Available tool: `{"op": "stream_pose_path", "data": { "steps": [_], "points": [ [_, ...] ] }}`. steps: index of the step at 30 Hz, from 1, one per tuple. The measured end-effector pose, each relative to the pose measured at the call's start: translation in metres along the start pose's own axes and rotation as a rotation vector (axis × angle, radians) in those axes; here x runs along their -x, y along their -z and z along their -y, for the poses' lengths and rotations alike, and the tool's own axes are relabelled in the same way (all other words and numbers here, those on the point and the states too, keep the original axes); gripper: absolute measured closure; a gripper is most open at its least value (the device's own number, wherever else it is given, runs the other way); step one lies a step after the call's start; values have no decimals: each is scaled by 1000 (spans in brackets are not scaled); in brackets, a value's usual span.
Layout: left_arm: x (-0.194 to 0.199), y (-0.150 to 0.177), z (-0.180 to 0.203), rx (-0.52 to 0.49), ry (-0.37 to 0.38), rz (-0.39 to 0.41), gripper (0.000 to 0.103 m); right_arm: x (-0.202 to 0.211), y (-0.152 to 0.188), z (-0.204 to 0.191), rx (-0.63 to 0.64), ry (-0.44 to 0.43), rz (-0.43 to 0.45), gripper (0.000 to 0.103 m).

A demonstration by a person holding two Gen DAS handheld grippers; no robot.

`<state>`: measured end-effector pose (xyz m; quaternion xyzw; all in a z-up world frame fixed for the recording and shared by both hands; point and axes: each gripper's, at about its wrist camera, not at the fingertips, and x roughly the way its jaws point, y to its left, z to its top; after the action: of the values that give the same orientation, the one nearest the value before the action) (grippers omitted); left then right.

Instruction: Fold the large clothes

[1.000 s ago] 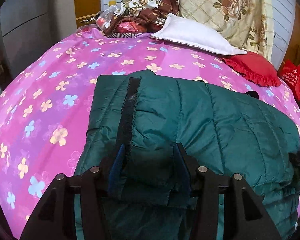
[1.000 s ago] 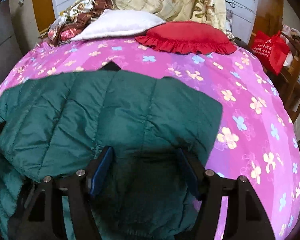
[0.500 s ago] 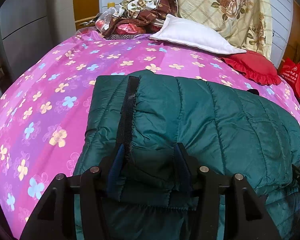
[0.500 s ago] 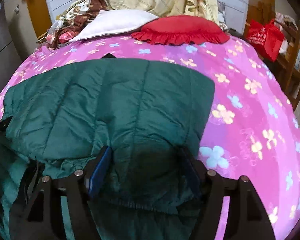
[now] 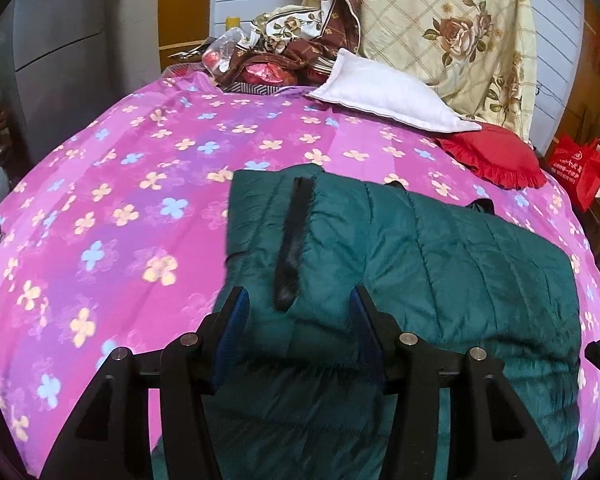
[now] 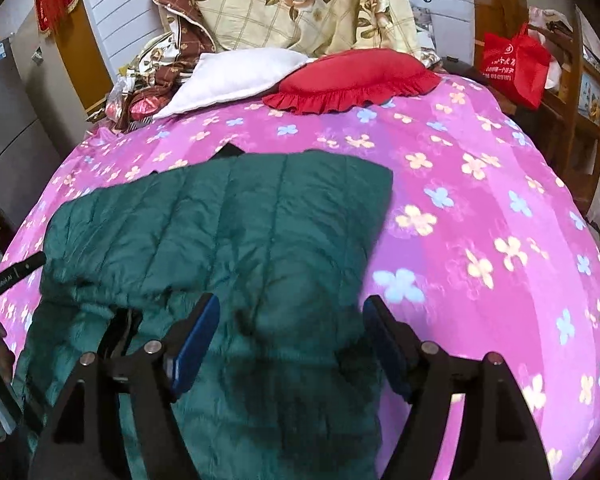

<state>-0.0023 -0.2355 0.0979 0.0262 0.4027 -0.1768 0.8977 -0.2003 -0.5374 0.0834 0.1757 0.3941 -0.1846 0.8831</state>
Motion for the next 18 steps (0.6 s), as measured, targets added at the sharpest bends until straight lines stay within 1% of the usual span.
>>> {"op": "stream_pose_path", "data": {
  "steps": [7,12,18],
  "points": [
    [24,22,-11,-38,-14,-23,58,13,26,8,-24,-11,-50,25],
    [38,39,-16,-67,-20,-31,58,22,47,5,5,2,-77,25],
    [49,53,-20,-82,-25,-37,58,28,65,2,7,-1,-97,25]
  ]
}}
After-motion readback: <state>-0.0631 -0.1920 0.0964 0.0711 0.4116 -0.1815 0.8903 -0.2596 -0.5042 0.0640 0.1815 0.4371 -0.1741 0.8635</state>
